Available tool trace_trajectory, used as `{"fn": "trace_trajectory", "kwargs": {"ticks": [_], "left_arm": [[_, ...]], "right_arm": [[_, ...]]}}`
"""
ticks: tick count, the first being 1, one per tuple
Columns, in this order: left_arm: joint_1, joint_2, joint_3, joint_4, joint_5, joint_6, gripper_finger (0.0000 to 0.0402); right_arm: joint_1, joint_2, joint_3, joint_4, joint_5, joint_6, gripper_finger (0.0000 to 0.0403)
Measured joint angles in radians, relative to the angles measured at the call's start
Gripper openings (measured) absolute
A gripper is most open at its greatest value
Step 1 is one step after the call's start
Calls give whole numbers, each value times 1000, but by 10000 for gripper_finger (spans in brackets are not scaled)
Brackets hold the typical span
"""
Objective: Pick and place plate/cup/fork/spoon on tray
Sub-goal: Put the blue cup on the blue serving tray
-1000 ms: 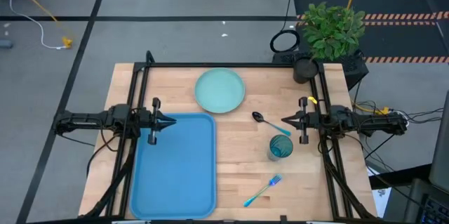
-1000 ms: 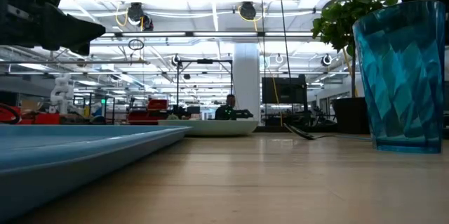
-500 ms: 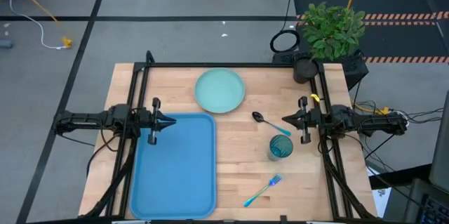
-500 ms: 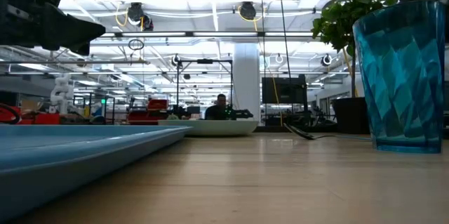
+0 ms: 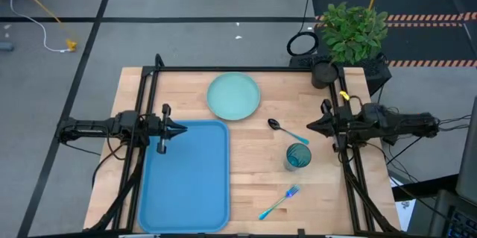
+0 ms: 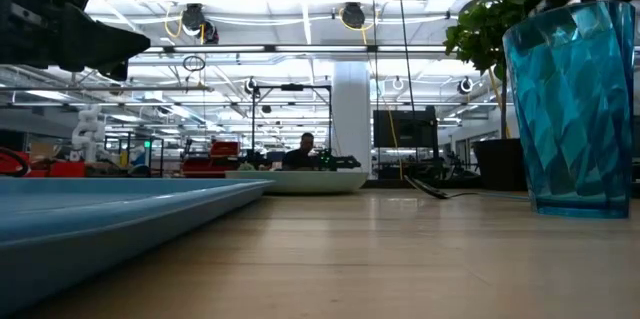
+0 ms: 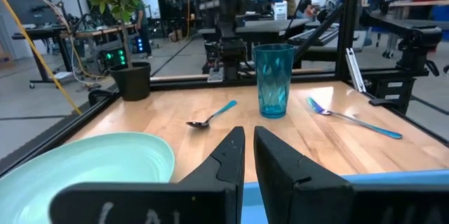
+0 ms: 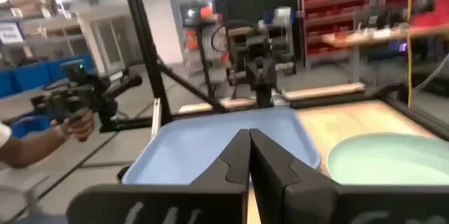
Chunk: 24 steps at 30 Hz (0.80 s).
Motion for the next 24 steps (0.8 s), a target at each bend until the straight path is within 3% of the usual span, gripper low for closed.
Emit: {"fn": "trace_trajectory", "kwargs": {"ticks": [11, 17, 24], "left_arm": [[0, 0, 0, 1, 0, -61, 37], [0, 0, 0, 8, 1, -128, 37], [0, 1, 20, 59, 1, -110, 37]], "right_arm": [[78, 468, 527, -475, 7, 57, 0], [153, 661, 716, -698, 54, 170, 7], [267, 817, 860, -866, 84, 303, 45]]}}
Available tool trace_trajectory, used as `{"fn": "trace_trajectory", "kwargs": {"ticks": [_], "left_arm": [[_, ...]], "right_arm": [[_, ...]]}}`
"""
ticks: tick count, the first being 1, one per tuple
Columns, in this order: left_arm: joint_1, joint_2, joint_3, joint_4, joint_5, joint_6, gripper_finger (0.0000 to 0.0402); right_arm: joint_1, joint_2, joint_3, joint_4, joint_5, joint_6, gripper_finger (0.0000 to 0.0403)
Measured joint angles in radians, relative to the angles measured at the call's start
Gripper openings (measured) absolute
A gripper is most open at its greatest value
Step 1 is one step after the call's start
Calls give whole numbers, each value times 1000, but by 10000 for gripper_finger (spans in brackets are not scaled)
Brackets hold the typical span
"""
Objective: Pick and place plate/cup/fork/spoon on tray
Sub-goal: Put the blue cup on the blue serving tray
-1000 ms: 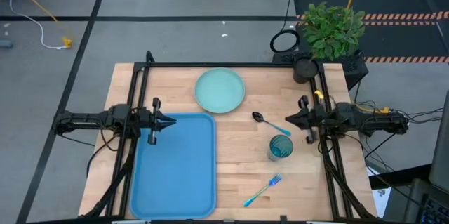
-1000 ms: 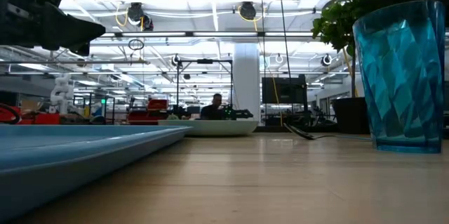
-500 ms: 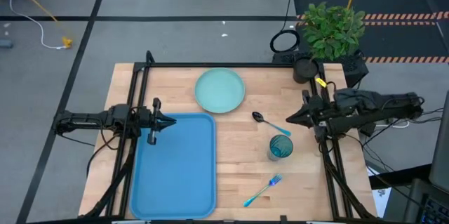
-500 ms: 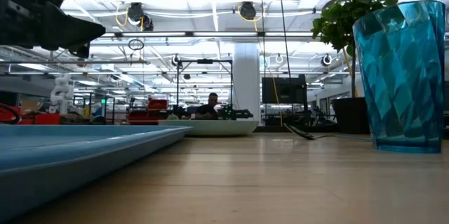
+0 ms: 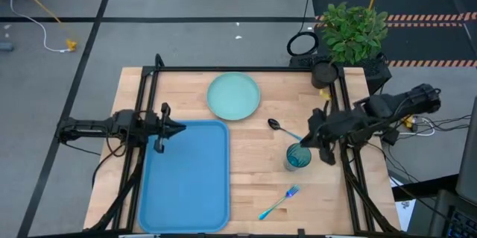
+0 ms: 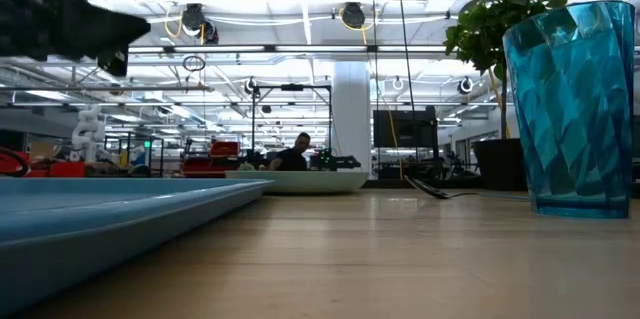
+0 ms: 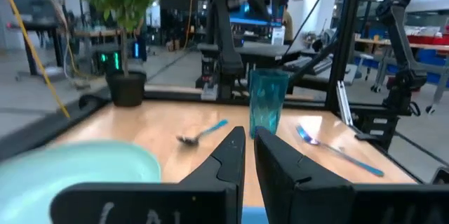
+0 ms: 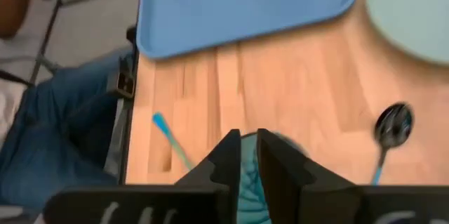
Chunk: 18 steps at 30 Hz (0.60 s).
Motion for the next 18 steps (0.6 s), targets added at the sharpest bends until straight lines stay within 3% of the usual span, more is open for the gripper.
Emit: {"fn": "trace_trajectory", "kwargs": {"ticks": [8, 18], "left_arm": [[0, 115, 229, -113, 0, 61, 37], [-17, 522, 650, -425, 0, 44, 37]], "right_arm": [[98, 112, 17, -43, -1, 102, 79], [152, 210, 17, -47, 5, 100, 117]]}}
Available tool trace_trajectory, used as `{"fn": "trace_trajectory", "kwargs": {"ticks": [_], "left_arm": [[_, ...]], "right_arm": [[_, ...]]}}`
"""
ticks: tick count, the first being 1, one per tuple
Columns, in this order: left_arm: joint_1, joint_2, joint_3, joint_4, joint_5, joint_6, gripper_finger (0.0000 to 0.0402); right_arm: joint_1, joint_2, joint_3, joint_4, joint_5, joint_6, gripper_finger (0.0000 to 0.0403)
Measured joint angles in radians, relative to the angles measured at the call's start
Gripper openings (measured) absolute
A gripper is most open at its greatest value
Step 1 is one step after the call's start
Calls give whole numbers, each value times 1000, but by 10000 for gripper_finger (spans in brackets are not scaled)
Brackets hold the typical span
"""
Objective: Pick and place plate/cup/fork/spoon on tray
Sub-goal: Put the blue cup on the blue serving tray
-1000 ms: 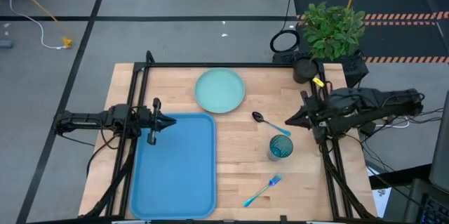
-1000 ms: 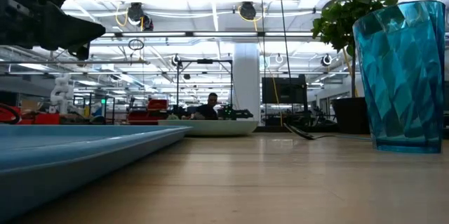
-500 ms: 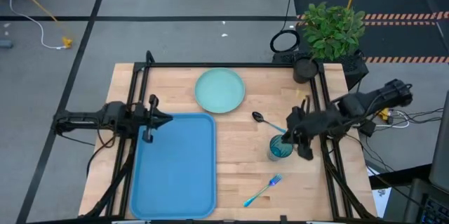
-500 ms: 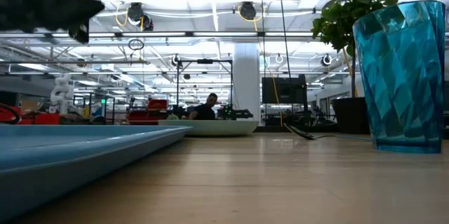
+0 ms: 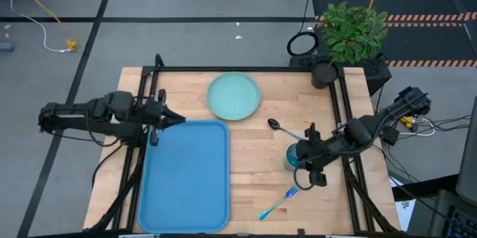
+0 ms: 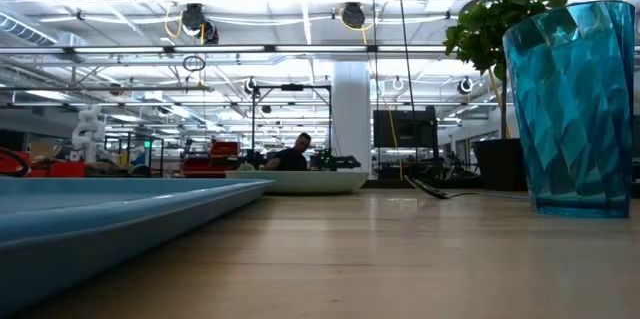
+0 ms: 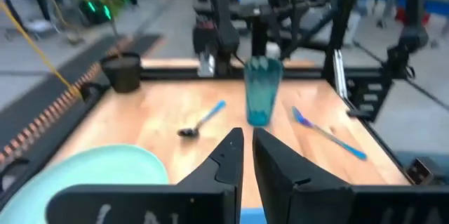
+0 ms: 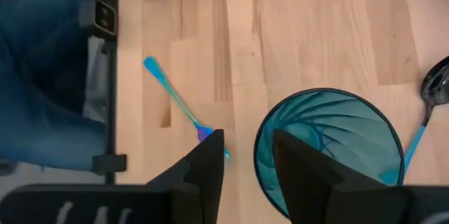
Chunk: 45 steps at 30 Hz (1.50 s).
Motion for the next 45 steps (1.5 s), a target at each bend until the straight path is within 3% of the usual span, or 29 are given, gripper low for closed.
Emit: {"fn": "trace_trajectory", "kwargs": {"ticks": [6, 10, 20, 27, 32, 40, 45], "left_arm": [[-66, 228, 182, -133, 0, -1, 37], [-122, 334, 244, -135, 0, -2, 37], [-241, 520, 251, -1, -84, 3, 37], [-249, 554, 251, 51, -89, 72, 37], [-249, 554, 251, 62, -89, 72, 37], [-249, 554, 251, 62, -89, 72, 37], [-249, 554, 251, 82, -89, 71, 37]], "right_arm": [[11, 47, 0, -41, 39, -15, 137], [11, 74, 0, -67, 49, -15, 146], [11, 128, 0, -78, 45, -15, 149], [11, 166, 0, -84, 45, -18, 147], [11, 193, 0, -85, 44, -33, 117], [11, 206, -1, -59, 44, -40, 10], [32, 187, -2, 32, 75, -57, 10]]}}
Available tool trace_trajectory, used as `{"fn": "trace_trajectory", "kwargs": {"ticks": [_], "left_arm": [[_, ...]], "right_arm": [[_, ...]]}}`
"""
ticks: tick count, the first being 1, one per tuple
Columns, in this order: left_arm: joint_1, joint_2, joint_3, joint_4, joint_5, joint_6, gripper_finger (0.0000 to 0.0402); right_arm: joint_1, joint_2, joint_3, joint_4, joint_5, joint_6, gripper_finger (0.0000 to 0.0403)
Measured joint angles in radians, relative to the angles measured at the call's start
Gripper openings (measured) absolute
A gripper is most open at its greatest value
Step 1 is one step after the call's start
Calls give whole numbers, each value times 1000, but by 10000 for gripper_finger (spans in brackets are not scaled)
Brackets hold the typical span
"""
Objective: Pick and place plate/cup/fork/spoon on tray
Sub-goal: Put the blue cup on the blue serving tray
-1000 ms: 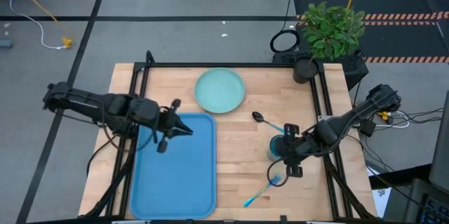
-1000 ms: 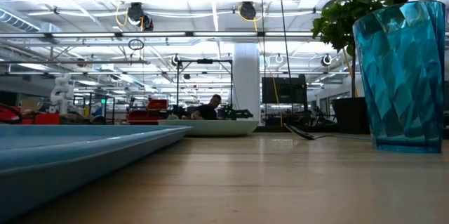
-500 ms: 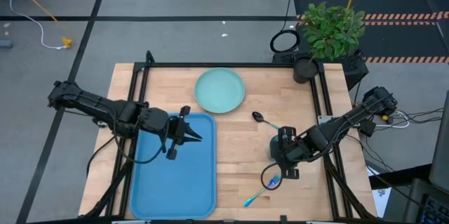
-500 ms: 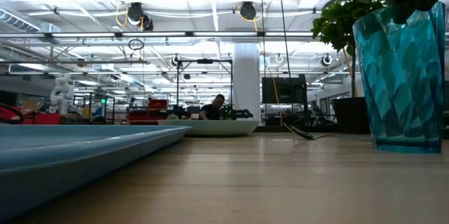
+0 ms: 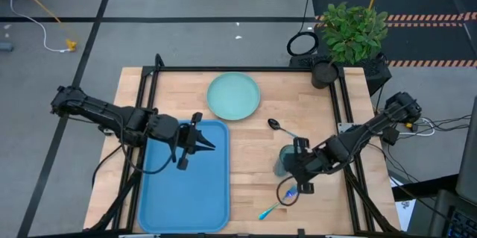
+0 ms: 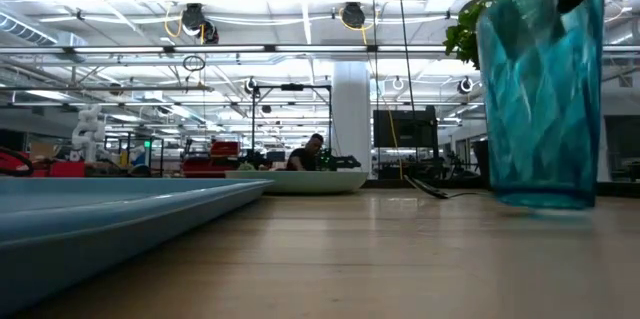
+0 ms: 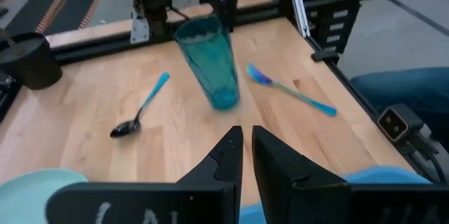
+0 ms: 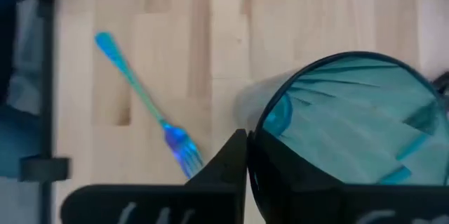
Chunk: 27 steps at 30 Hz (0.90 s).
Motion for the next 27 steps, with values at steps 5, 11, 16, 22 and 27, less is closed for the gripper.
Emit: {"fn": "trace_trajectory", "kwargs": {"ticks": [5, 11, 16, 22, 27], "left_arm": [[-1, 20, 0, 74, -1, 13, 37], [-5, 90, 0, 201, -1, 68, 37], [-5, 155, 0, 320, -1, 122, 51], [-14, 231, 32, 370, 0, 139, 147], [-40, 315, 107, 358, -19, 182, 233]], "right_arm": [[3, -17, 0, 10, 55, -2, 4], [2, -18, 1, 55, 159, -47, 2], [-3, -18, 2, 148, 277, -133, 1], [-22, -8, 2, 215, 442, -261, 1], [-52, 43, 3, 291, 332, -303, 1]]}}
